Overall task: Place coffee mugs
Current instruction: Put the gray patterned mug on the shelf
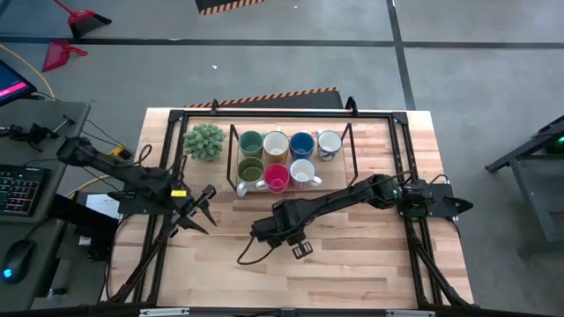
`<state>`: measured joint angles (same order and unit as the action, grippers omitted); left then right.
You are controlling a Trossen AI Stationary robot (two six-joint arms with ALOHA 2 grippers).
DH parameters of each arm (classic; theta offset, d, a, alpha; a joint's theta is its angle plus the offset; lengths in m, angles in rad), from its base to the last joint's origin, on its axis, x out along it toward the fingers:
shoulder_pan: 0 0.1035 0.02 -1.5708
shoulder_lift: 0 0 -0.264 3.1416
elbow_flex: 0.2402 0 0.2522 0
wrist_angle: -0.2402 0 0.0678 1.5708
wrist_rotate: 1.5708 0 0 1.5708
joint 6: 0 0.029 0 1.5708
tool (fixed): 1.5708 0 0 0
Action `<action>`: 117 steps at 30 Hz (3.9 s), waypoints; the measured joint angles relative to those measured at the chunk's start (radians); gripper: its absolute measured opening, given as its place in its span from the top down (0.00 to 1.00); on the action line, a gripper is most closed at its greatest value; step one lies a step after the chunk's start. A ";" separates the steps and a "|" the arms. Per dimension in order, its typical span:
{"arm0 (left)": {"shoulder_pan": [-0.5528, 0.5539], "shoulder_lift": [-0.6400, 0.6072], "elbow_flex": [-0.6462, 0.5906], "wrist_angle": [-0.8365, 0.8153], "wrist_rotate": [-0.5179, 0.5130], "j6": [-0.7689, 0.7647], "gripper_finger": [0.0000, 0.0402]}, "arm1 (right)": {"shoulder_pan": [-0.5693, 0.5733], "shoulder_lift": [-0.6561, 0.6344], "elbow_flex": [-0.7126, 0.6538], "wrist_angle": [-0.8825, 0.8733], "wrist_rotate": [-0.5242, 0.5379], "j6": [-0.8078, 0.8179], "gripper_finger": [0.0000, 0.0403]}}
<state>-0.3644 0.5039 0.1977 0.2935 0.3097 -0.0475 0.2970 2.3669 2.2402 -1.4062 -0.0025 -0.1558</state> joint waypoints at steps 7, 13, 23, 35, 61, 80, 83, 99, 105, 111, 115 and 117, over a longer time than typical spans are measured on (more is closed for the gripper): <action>-0.108 0.060 0.000 0.009 -0.103 0.000 0.68 | 0.003 -0.001 0.017 -0.001 0.001 -0.001 0.72; -0.153 0.061 0.000 0.019 -0.167 0.000 0.68 | 0.004 -0.001 0.024 0.048 -0.010 -0.002 0.72; -0.224 0.088 0.000 0.018 -0.242 -0.001 0.68 | 0.006 -0.018 0.024 0.034 -0.007 0.086 0.72; -0.279 0.162 0.000 0.019 -0.307 -0.003 0.68 | 0.022 -0.061 0.096 0.045 -0.111 0.185 0.72; -0.390 0.622 0.423 -0.283 -0.542 -0.049 0.68 | 0.068 -0.166 0.116 0.151 -0.281 0.554 0.72; -0.624 0.709 0.501 -0.376 -0.759 -0.161 0.68 | 0.030 -0.162 0.100 -0.081 0.074 0.847 0.72; -0.671 0.694 0.501 -0.414 -0.776 -0.162 0.68 | 0.027 -0.156 0.100 -0.023 0.106 0.903 0.72; -0.884 0.268 0.161 -0.447 -0.866 -0.179 0.68 | 0.033 -0.155 0.100 0.051 0.238 1.253 0.72; -0.791 0.099 0.067 -0.443 -0.894 -0.029 0.68 | 0.017 -0.155 0.100 -0.026 0.240 1.323 0.72; -0.592 -0.025 0.045 -0.446 -0.728 0.065 0.68 | -0.004 -0.155 0.100 -0.072 0.262 1.341 0.72; -0.430 -0.034 0.045 -0.446 -0.588 0.140 0.68 | -0.016 -0.155 0.100 -0.069 0.261 1.328 0.72; -0.347 -0.030 0.045 -0.448 -0.511 0.161 0.68 | -0.022 -0.155 0.100 -0.072 0.261 1.333 0.72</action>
<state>-0.7113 0.4743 0.2428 -0.1546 -0.2018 0.1135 0.2745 2.2116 2.3402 -1.4781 0.2587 1.1772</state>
